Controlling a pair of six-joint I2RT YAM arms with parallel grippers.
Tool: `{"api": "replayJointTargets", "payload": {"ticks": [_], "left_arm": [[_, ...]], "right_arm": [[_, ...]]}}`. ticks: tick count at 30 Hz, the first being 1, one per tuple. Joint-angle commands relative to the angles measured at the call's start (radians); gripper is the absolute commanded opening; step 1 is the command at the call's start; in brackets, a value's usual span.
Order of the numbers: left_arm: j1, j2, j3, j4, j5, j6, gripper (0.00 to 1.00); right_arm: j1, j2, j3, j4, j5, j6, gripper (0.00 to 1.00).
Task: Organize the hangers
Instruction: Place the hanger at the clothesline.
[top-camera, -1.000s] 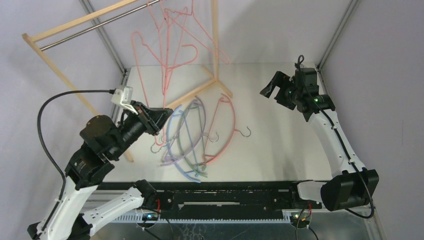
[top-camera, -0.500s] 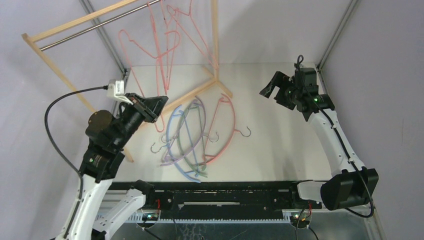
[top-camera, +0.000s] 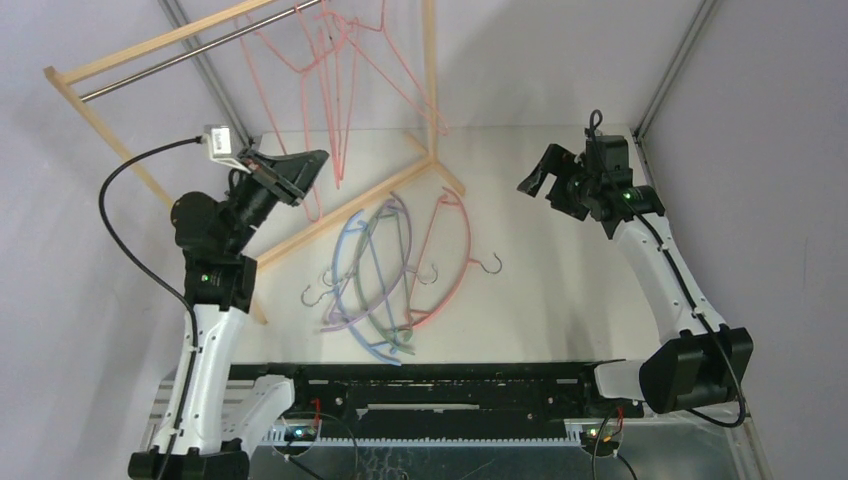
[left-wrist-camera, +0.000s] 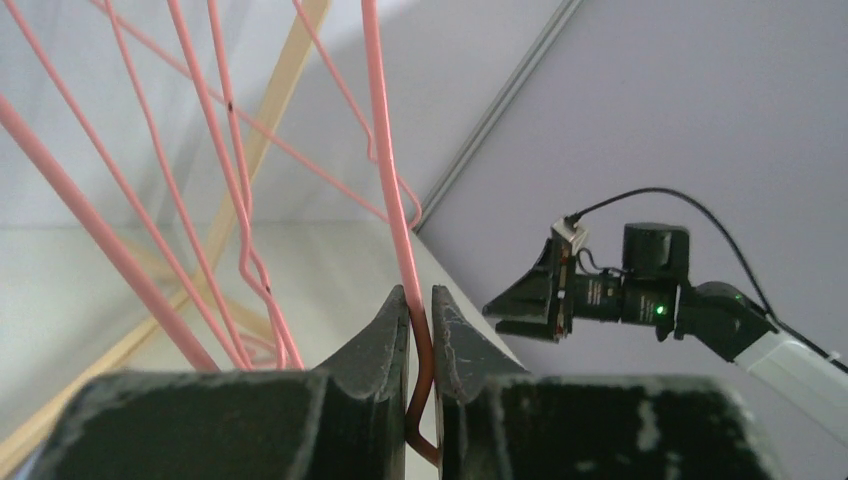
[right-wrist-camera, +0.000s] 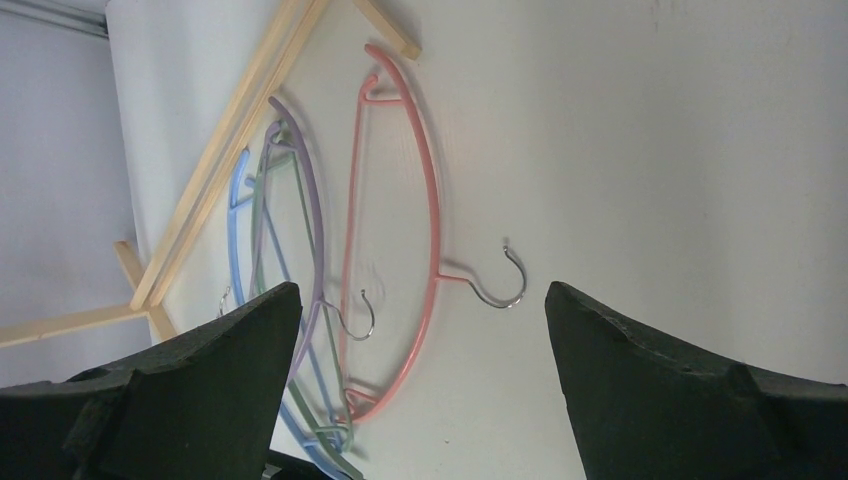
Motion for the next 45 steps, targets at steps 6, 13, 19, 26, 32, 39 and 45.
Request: {"api": "replayJointTargets", "payload": {"ticks": [6,13,19,26,32,39,45], "left_arm": [[0.185,0.076,-0.067,0.431,0.190,-0.231,0.00],[0.228,0.116,-0.134,0.549,0.208,-0.307,0.00],[0.255,0.140,-0.137,0.597,0.227,-0.327,0.00],[0.289,0.181,-0.156,0.666,0.234,-0.380,0.00],[0.319,0.221,-0.193,0.685,0.223,-0.403,0.00],[0.329,0.318,-0.172,0.735,0.267,-0.474,0.00],[0.313,0.389,-0.146,0.777,0.307,-0.504,0.00]], "right_arm": [[0.000,0.038,0.028,0.023,-0.019,-0.015,1.00],[0.000,0.046,0.029,0.017,-0.014,-0.018,1.00],[0.000,0.059,0.028,0.019,-0.020,-0.018,1.00],[0.000,0.076,0.029,0.020,-0.032,-0.014,1.00],[-0.001,0.076,0.030,0.009,-0.027,-0.019,1.00],[0.001,0.077,0.029,0.000,-0.025,-0.024,1.00],[0.000,0.078,0.028,-0.005,-0.019,-0.027,1.00]]}}
